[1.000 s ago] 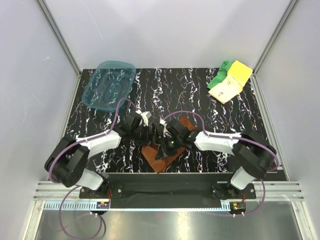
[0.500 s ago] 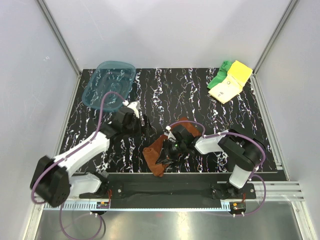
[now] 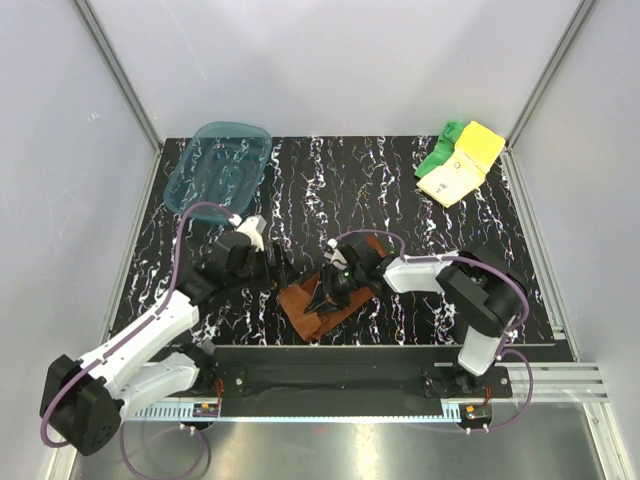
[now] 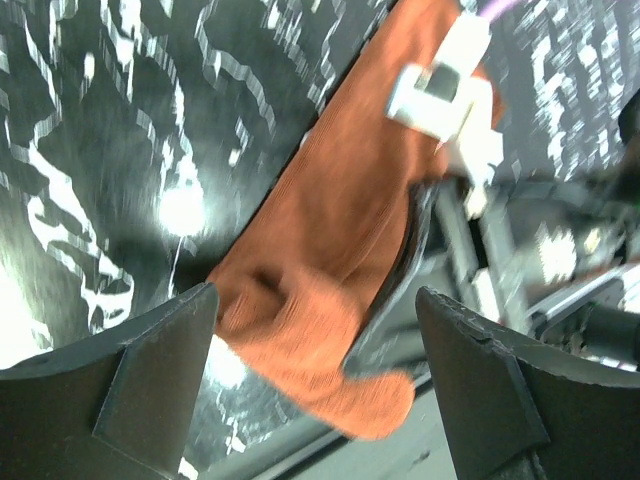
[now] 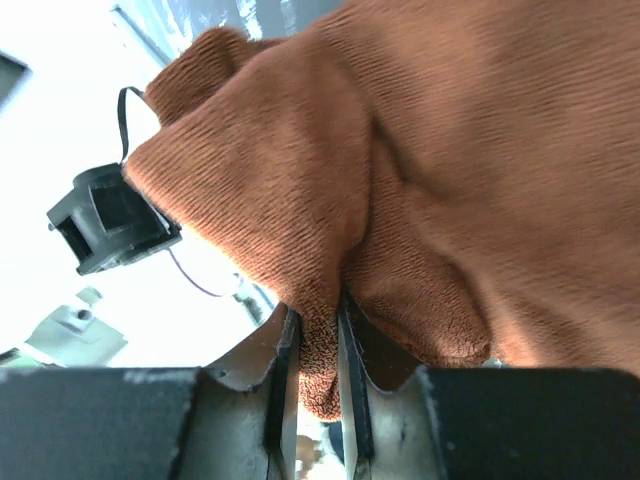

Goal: Roll the towels
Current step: Roll the towel

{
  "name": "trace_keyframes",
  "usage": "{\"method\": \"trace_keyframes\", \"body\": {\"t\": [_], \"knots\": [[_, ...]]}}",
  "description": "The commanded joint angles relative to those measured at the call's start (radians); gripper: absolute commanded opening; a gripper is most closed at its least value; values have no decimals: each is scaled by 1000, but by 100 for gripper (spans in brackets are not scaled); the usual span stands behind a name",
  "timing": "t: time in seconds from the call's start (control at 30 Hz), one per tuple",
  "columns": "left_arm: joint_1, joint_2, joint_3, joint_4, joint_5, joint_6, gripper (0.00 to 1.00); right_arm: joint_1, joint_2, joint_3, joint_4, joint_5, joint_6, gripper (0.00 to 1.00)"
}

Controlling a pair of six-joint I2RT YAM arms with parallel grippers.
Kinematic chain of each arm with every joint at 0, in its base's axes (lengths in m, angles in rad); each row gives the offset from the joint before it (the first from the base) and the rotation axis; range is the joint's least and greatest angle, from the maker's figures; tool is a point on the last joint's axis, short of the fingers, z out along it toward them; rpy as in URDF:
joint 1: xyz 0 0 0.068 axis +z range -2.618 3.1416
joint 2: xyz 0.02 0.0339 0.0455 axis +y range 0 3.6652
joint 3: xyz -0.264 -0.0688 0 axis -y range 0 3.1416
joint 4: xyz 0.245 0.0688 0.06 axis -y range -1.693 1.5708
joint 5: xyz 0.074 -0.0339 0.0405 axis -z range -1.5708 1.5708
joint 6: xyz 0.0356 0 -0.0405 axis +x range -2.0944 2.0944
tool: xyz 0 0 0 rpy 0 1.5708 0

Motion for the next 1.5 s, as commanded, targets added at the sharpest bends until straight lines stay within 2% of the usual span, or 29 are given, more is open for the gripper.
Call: {"method": "trace_keyframes", "body": {"t": [0.0, 0.3, 0.4, 0.63, 0.87, 0.97, 1.03, 1.07, 1.13, 1.17, 1.23, 1.3, 1.4, 1.47], "knots": [[0, -69, -53, 28, 48, -31, 86, -31, 47, -20, 78, -70, 91, 0], [-20, -62, -133, 207, 144, -77, 85, -92, 159, -115, 443, -185, 300, 0], [-34, -31, -144, 284, 164, -90, 84, -106, 176, -138, 500, -199, 341, 0], [-92, 67, -141, 434, 158, -112, 84, -121, 186, -149, 537, -217, 344, 0], [-106, 273, -149, 575, 144, -110, 83, -147, 152, -163, 482, -203, 285, 0], [-106, 320, -153, 621, 147, -115, 82, -150, 98, -144, 355, -170, 195, 4], [-108, 353, -152, 640, 154, -121, 82, -150, 40, -127, 201, -118, 131, 13], [-108, 359, -149, 652, 155, -123, 82, -150, 19, -108, 147, -96, 70, 27], [-108, 377, -140, 658, 158, -124, 82, -150, -52, -85, -28, -15, -20, 40], [-108, 383, -132, 661, 157, -123, 82, -150, -77, -66, -85, 17, -50, 51], [-108, 400, -126, 663, 163, -121, 82, -150, -153, -49, -261, 133, -105, 57], [-108, 409, -116, 668, 164, -121, 82, -150, -231, -41, -350, 218, -162, 65], [-108, 428, -115, 681, 172, -123, 82, -150, -323, -34, -528, 417, -232, 66], [-108, 442, -113, 692, 177, -126, 82, -141, -385, -32, -569, 485, -281, 66]]}}
